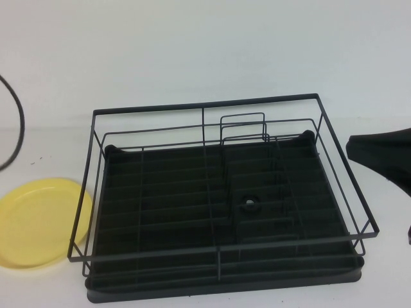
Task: Place plate on rack
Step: Pick up the plate from the table, then hand over the plate
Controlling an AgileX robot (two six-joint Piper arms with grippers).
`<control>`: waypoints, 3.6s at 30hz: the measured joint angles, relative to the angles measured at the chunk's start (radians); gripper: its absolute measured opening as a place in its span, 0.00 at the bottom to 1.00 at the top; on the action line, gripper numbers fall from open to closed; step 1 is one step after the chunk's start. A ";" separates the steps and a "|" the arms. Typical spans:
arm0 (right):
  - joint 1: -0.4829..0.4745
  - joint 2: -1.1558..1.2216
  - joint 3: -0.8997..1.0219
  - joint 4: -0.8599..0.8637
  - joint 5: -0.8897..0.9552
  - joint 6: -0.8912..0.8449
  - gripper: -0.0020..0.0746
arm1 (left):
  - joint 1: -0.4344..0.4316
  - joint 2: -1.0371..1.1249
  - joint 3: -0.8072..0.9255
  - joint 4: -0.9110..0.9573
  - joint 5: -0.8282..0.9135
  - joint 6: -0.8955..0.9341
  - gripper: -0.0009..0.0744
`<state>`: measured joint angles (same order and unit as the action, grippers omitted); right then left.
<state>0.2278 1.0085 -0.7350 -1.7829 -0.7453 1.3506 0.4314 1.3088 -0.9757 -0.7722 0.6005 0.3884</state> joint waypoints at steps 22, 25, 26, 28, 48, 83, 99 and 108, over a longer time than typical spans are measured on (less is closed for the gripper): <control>-0.014 0.397 -0.007 0.006 0.292 0.529 0.02 | -0.002 0.155 -0.002 -0.167 0.162 0.175 0.01; -0.060 0.438 -0.034 0.006 0.289 0.544 0.02 | -0.002 0.165 -0.002 -0.167 0.184 0.205 0.01; -0.083 0.443 -0.048 0.008 0.283 0.545 0.02 | -0.002 0.174 -0.002 -0.172 0.190 0.224 0.01; -0.136 0.445 -0.090 0.008 0.235 0.541 0.02 | -0.002 0.192 -0.002 -0.174 0.206 0.257 0.01; -0.463 0.447 -0.489 -0.015 -0.466 0.411 0.02 | 0.271 0.236 -0.002 -0.441 0.317 0.545 0.01; -0.268 0.456 -0.489 -0.015 -0.472 0.366 0.02 | 0.196 0.726 -0.021 -0.474 0.118 0.652 0.33; -0.266 0.456 -0.489 -0.015 -0.472 0.401 0.02 | 0.235 0.593 -0.004 -0.644 0.178 0.772 0.02; -0.265 0.456 -0.489 -0.015 -0.472 0.479 0.02 | 0.182 0.217 -0.004 -0.660 0.155 0.869 0.02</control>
<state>-0.0368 1.4647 -1.2242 -1.7983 -1.2171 1.8295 0.6130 1.5255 -0.9794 -1.4322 0.7551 1.2571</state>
